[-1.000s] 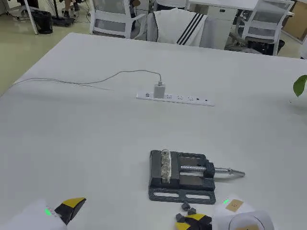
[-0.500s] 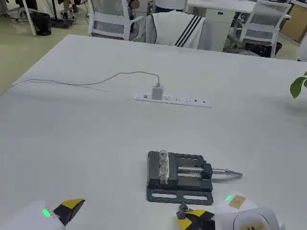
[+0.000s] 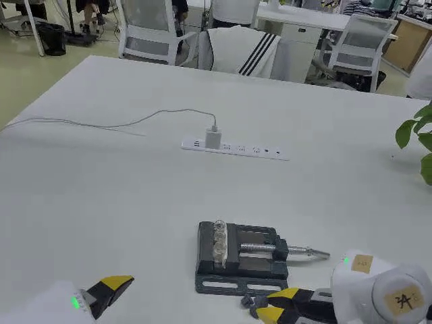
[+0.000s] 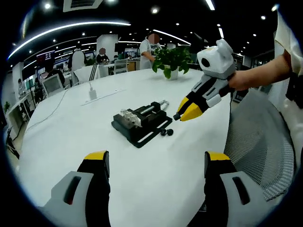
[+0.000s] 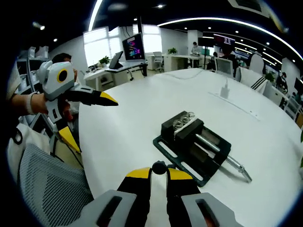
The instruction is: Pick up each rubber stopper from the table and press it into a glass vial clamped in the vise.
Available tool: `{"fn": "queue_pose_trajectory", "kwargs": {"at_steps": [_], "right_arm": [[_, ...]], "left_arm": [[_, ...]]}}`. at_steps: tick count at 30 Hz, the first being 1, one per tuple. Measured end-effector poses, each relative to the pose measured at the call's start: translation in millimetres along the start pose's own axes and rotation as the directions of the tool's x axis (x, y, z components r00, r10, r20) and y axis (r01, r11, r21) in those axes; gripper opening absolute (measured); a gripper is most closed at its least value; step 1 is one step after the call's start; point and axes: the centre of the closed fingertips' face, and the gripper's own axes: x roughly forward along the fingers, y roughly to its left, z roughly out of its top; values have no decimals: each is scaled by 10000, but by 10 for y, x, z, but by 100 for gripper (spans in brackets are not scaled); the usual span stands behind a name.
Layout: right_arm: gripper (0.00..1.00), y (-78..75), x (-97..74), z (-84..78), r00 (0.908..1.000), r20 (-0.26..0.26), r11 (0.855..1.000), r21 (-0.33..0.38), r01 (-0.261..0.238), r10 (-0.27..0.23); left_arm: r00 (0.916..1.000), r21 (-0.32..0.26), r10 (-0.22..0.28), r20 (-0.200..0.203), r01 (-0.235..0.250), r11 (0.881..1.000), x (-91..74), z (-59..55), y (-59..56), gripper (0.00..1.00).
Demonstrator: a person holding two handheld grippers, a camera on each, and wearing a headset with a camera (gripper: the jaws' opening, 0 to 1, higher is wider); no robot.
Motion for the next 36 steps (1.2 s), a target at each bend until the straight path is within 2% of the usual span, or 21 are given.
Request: {"fn": "queue_pose_trajectory", "kwargs": {"at_steps": [3, 6, 8, 9, 11, 13, 14, 15, 16, 18, 20, 23, 27, 30, 36], "right_arm": [[8, 71, -100, 44, 9980, -249, 9976, -379, -587, 578], [8, 143, -189, 98, 9929, -423, 9919, -582, -1132, 1108], [8, 232, -246, 99, 9823, -734, 9820, -663, -1770, 1721], [8, 291, -273, 114, 9747, -783, 9727, -859, -2157, 2092], [8, 335, -308, 74, 9648, -1196, 9641, -986, -2464, 2343], [8, 360, -328, 51, 9576, -1532, 9555, -1310, -2643, 2438], [8, 385, -340, 40, 9523, -1740, 9509, -1401, -2761, 2509], [8, 396, -343, 46, 9512, -1789, 9482, -1521, -2790, 2512], [8, 409, -349, 46, 9479, -1890, 9442, -1611, -2874, 2563], [8, 422, -356, 66, 9449, -1995, 9396, -1740, -2947, 2594], [8, 416, -363, 99, 9425, -2042, 9357, -1824, -3021, 2645], [8, 428, -374, 139, 9364, -2158, 9282, -1919, -3187, 2769], [8, 452, -372, 142, 9236, -2483, 9148, -2093, -3455, 2921], [8, 461, -371, 138, 9153, -2676, 9066, -2175, -3617, 3010], [8, 471, -362, 138, 9028, -2916, 8950, -2241, -3857, 3160]], "left_arm": [[9991, 682, -421, 34, 418, 9968, 75, 67, -71, 77], [9959, 1328, -902, -19, 897, 9871, 145, 134, -154, 71], [9924, 1813, -1230, -62, 1220, 9758, 191, 184, -212, 66], [9903, 2092, -1386, -91, 1374, 9682, 218, 216, -242, 63], [9867, 2403, -1616, -159, 1606, 9573, 257, 258, -287, 58], [9828, 2732, -1838, -163, 1812, 9447, 295, 316, -338, 52], [9788, 3234, -2019, -354, 2024, 9244, 316, 329, -374, 49], [9779, 3381, -2046, -425, 2067, 9181, 333, 339, -386, 46], [9773, 3216, -2071, -453, 2105, 9232, 356, 344, -402, 43], [9684, 3270, -2450, -468, 2466, 9123, 395, 366, -474, 38], [9621, 3546, -2671, -554, 2691, 8954, 430, 378, -536, 34], [9544, 3599, -2928, -582, 2936, 8856, 474, 399, -613, 30], [9429, 3847, -3277, -598, 3247, 8640, 504, 430, -708, 23], [9364, 4141, -3433, -723, 3413, 8438, 517, 436, -753, 19], [9250, 4390, -3731, -716, 3652, 8209, 526, 482, -810, 13]]}}
